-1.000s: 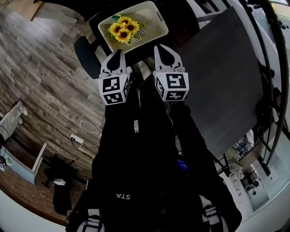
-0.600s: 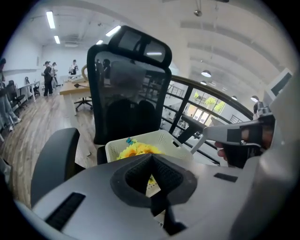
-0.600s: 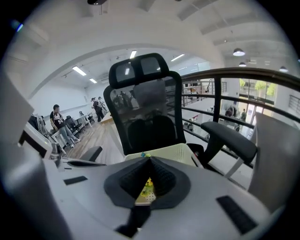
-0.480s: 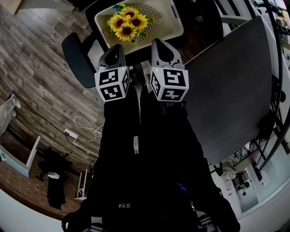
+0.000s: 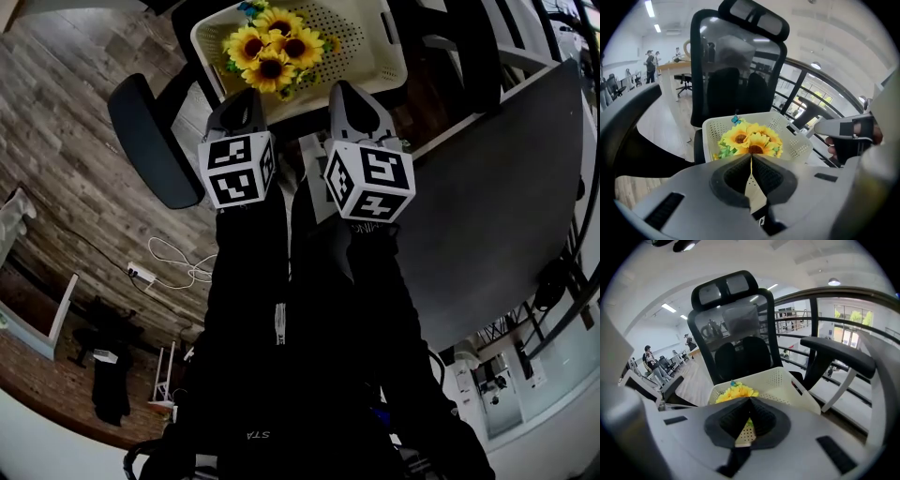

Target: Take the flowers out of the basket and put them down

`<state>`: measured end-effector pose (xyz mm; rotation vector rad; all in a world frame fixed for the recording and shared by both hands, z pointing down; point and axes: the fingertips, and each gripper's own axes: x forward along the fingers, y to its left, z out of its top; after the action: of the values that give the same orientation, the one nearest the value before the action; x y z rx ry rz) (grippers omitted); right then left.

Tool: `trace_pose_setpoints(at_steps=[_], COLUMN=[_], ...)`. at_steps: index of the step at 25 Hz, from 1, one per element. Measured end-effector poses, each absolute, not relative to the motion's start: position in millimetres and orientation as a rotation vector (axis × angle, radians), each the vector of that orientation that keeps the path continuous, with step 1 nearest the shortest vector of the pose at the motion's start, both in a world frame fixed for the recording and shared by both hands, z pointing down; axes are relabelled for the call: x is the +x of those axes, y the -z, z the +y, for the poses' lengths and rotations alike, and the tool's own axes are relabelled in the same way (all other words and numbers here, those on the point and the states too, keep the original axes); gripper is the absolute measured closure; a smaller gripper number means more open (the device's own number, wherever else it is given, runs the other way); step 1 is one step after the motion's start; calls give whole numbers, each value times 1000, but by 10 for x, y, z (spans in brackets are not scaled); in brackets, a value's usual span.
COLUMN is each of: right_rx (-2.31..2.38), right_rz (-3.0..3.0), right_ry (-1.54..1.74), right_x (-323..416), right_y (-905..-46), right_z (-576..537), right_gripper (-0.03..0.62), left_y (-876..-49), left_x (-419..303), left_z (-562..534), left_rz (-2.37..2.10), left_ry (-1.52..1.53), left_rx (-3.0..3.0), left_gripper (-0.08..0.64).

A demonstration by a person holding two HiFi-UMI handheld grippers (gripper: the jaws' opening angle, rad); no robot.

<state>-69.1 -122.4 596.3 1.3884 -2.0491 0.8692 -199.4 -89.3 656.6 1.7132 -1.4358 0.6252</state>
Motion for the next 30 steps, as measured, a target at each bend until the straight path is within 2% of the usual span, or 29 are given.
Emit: trace_pose_setpoints(at_steps=[5, 9, 13, 21, 30], right_rx=[1366, 1341, 1326, 1313, 1328], right_rz=[-2040, -2037, -2031, -2024, -2010], right_ry=[-888, -904, -916, -938, -961], right_x=[-723, -716, -665, -599, -455], right_y=[-6074, -6128, -6178, -6314, -6388], right_z=[-1233, -1223, -1281, -1420, -1535], right_gripper=[580, 580, 580, 580, 580], left_y=[-6703, -6777, -6878, -7176, -7302], left_x=[-1950, -1825, -1706, -1588, -1547], left_z=[-889, -897, -1004, -1052, -1272], left_rz=[-1368, -1248, -1188, -1101, -1122], left_ry=[-674, -730, -780, -895, -943], left_rx=[1715, 1721, 1748, 1706, 1721], left_gripper=[544, 388, 324, 148, 103])
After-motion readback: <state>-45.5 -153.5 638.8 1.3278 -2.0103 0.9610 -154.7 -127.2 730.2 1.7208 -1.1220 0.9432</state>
